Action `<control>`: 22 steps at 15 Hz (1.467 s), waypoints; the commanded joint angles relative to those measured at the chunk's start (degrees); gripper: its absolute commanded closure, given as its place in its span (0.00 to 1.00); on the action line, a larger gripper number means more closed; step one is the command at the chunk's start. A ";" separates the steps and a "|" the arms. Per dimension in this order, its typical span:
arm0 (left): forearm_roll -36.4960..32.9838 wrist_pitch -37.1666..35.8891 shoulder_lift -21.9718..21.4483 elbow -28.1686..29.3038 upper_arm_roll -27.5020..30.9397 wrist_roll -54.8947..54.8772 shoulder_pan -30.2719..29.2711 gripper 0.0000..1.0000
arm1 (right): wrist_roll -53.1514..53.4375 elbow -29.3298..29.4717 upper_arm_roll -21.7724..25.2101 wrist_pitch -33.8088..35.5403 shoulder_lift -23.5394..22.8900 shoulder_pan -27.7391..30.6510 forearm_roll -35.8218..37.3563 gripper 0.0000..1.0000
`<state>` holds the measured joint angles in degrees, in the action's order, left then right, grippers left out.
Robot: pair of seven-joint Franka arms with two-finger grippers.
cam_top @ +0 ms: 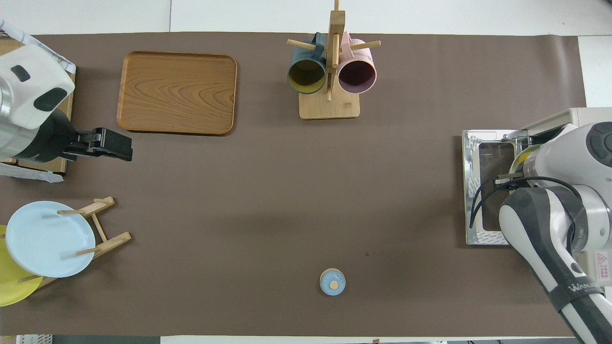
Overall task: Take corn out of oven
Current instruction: 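Pull the corn out of the oven with the right gripper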
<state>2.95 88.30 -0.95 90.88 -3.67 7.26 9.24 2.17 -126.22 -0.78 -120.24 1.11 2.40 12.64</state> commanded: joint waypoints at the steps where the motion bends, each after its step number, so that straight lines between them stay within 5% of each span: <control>1: -1.19 1.53 -1.86 2.28 0.16 0.12 0.16 0.00 | 4.48 5.35 -0.27 5.61 -1.45 -6.76 0.54 1.00; 7: -1.11 1.44 -1.86 2.37 0.16 0.38 0.08 0.00 | 19.60 17.30 -0.36 18.09 -6.63 -19.94 -0.60 1.00; 11: -1.11 1.18 -2.30 2.81 0.51 0.12 -0.10 0.00 | 32.60 21.36 -0.36 19.34 -9.54 -28.83 -3.75 1.00; 16: -1.11 1.53 -2.83 3.95 0.51 0.12 -0.10 0.00 | 52.82 40.33 -0.36 21.81 -28.06 -40.09 -5.08 1.00; 22: -1.11 2.14 -2.83 3.95 0.51 -0.06 -0.19 0.00 | 55.40 39.31 -3.35 14.17 -29.41 -42.65 -7.81 1.00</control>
<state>2.95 88.37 -1.65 92.12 -3.18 7.26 9.20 57.01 -87.09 -3.00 -104.83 -28.62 -40.86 6.03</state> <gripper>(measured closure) 0.000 0.978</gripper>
